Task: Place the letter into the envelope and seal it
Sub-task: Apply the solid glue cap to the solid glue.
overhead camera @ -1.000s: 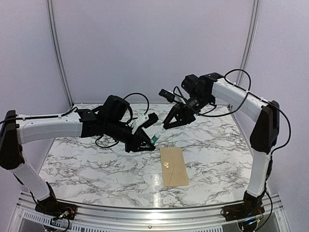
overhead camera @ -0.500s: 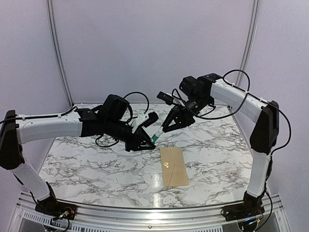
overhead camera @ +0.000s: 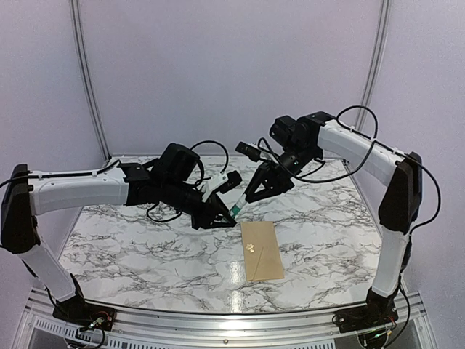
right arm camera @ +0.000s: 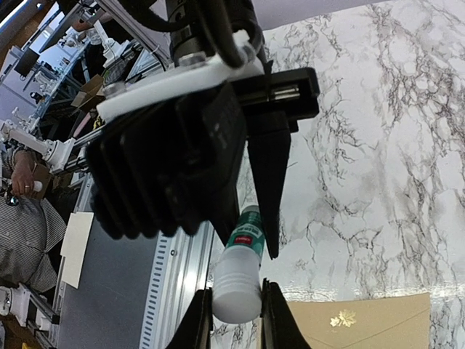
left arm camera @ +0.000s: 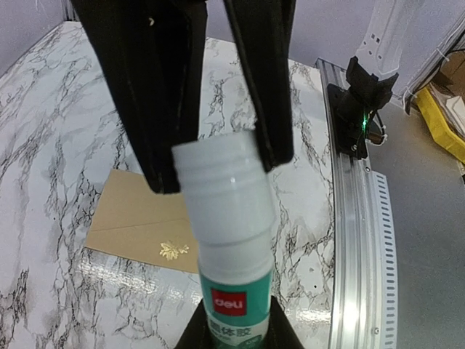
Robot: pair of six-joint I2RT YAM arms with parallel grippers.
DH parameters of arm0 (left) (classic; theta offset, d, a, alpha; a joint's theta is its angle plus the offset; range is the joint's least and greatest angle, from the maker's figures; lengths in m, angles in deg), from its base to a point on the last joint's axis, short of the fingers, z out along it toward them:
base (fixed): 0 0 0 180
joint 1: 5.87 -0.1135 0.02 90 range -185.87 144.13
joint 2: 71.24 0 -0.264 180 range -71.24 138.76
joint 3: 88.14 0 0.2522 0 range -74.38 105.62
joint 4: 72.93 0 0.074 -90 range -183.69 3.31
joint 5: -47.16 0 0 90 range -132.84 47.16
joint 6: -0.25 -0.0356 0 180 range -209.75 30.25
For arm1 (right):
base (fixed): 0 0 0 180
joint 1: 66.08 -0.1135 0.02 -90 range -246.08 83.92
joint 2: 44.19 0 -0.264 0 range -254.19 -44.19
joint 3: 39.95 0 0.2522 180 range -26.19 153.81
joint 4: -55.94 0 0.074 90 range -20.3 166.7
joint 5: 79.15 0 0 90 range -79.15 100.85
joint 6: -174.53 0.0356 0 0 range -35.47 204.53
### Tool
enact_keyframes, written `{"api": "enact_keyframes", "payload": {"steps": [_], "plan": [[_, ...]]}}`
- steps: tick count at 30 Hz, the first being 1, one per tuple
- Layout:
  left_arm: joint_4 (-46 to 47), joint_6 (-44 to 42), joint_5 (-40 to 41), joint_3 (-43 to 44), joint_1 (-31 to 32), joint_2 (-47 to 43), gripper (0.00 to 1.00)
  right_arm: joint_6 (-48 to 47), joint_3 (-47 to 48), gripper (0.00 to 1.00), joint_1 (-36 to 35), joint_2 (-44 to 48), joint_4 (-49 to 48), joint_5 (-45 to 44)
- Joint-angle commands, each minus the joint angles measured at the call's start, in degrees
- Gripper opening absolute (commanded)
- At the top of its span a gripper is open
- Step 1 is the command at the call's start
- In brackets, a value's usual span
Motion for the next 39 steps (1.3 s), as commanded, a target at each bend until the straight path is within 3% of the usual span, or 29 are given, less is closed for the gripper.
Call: {"api": "enact_keyframes", "payload": {"steps": [1,18,26,29,33,36,39], "plan": [[2.2,1.2,0.1,3.6,0.4,1.2,0.08,3.4,-0.3,0.15,-1.3,2.9,-3.4,-2.5],[17.9,2.7,4.0,1.9,3.3,1.3,0.08,11.8,-3.5,0.14,-2.7,1.5,-10.3,-15.7],[22.0,3.4,11.6,2.6,4.3,3.8,0.09,16.5,-4.5,0.14,-2.9,-1.3,-13.6,-20.9],[21.3,3.4,12.5,2.0,4.0,4.7,0.09,16.6,-0.7,0.29,-1.1,0.0,-13.2,-22.8],[22.2,4.0,12.1,-2.7,3.4,3.7,0.08,12.4,3.2,0.50,7.2,6.0,-12.2,-15.1],[23.9,5.6,12.0,-6.4,3.0,1.5,0.09,8.1,1.1,0.61,14.7,11.0,-11.9,-5.4],[25.3,6.7,9.7,-8.1,3.0,-0.4,0.09,6.4,-4.8,0.67,17.9,16.6,-16.7,-2.2]]}}
